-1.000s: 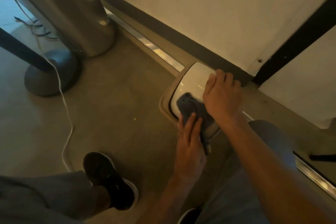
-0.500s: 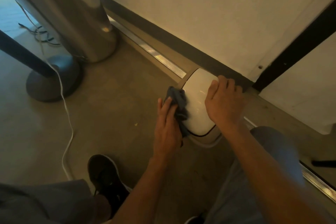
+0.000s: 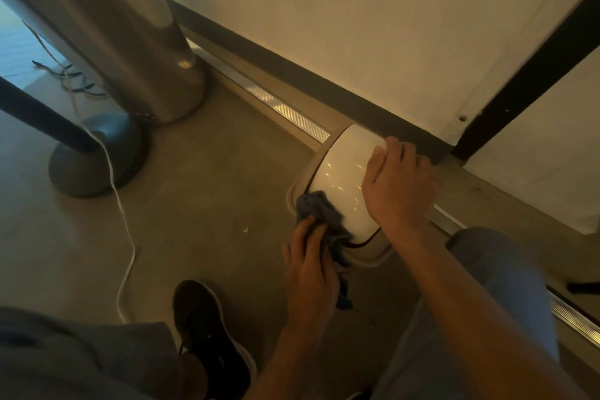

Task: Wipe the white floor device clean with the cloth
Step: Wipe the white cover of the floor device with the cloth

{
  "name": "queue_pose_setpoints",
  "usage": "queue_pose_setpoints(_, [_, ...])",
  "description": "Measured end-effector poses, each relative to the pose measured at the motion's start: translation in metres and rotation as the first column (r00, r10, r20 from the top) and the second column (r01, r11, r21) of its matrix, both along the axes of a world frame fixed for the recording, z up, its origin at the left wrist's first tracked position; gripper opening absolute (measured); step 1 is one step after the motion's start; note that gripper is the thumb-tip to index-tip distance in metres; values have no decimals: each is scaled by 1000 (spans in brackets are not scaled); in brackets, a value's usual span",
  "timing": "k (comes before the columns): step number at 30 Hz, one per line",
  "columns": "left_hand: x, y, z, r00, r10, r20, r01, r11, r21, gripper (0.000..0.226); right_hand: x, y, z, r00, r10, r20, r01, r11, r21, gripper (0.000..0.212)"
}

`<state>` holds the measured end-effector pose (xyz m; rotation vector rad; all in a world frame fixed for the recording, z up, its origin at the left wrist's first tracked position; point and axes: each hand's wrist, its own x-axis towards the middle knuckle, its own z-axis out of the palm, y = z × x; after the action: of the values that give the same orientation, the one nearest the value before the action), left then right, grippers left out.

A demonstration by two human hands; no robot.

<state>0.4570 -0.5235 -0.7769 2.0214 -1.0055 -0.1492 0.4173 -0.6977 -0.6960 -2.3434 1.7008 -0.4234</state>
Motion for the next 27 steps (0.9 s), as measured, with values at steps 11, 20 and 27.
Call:
queue_pose_setpoints(11, [49, -67, 49, 988, 13, 153, -13, 1000, -4, 50, -2, -3, -1, 998, 44, 49, -44, 999, 0, 51])
queue_pose_setpoints(20, [115, -152, 78, 961, -202, -189, 240, 949, 204, 31, -2, 0, 4, 999, 18, 43, -18, 1000, -4, 43])
queue_pose_setpoints(27, [110, -203, 95, 855, -517, 52, 474, 817, 326, 35, -2, 2, 1, 1000, -5, 3, 5, 999, -34, 36])
